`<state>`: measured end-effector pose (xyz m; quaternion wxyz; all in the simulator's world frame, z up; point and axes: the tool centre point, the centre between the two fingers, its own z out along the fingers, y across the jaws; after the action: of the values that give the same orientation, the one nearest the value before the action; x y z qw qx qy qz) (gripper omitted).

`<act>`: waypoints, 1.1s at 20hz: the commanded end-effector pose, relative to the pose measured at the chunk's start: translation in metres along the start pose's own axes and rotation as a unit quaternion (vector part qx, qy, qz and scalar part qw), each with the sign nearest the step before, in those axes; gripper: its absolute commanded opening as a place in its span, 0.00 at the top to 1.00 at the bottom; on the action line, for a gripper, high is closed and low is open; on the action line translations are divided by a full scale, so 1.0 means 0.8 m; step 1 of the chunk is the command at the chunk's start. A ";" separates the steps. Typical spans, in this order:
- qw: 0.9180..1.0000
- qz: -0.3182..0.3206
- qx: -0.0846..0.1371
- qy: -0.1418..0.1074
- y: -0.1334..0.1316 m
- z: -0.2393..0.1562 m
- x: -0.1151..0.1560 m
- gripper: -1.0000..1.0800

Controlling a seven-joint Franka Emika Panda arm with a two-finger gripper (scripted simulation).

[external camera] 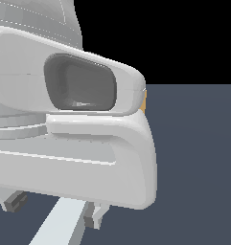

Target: Insert the peg into the horizontal hole in a box.

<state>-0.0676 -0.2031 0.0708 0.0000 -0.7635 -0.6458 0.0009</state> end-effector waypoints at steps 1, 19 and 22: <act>1.000 0.000 -0.001 0.000 0.000 0.002 -0.004 0.04; 1.000 0.000 -0.001 0.001 0.000 0.059 -0.002 0.04; 1.000 0.000 -0.001 0.001 0.001 0.064 -0.002 0.04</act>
<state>-0.0678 -0.2046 0.0218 0.0007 -0.7636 -0.6457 0.0004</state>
